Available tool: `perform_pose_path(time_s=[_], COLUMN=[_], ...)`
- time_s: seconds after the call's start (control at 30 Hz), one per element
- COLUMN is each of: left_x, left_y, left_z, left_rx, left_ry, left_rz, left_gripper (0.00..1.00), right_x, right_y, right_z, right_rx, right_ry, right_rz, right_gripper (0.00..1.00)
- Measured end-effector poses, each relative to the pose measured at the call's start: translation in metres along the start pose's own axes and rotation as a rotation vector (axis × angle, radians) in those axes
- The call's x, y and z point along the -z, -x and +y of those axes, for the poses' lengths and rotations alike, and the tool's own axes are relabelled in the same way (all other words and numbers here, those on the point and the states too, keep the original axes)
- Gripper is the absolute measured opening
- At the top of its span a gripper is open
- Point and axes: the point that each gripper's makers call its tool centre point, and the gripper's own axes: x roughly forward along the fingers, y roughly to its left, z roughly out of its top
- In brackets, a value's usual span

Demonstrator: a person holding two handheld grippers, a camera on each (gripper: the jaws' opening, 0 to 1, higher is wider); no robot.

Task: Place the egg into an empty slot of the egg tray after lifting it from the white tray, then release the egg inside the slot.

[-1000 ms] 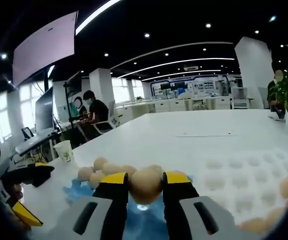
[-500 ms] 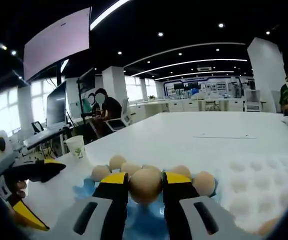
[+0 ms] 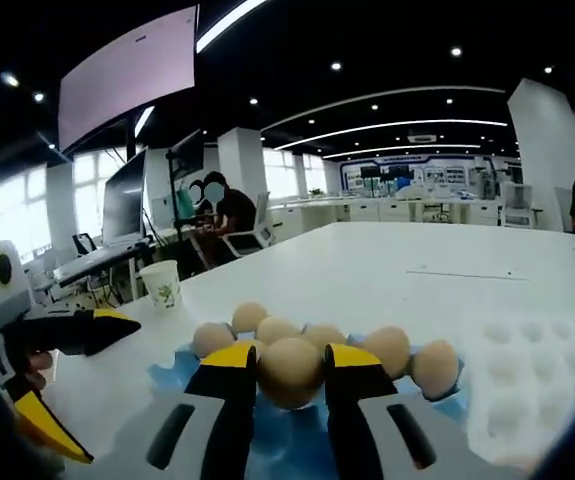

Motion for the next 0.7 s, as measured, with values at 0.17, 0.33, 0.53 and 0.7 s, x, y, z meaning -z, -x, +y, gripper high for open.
perform_pose_path(time_s=[0.17, 0.33, 0.53, 0.7], left_x=[0.001, 0.0, 0.002, 0.001], left_y=[0.0, -0.002, -0.005, -0.007], left_z=[0.001, 0.003, 0.001, 0.001], left_rx=[-0.005, -0.011, -0.001, 0.004], left_ry=[-0.007, 0.003, 0.001, -0.002], left_rz=[0.007, 0.001, 0.007, 0.004], left_gripper=[0.9, 0.9, 0.89, 0.88], right_x=[0.004, 0.009, 0.014, 0.013], right_y=[-0.003, -0.007, -0.011, -0.013], right_z=[-0.001, -0.004, -0.01, -0.011], right_rx=[0.007, 0.014, 0.012, -0.003], right_ry=[0.006, 0.003, -0.019, -0.016], right_rz=[0.012, 0.029, 0.04, 0.041], right_gripper=[0.28, 0.28, 0.28, 0.28])
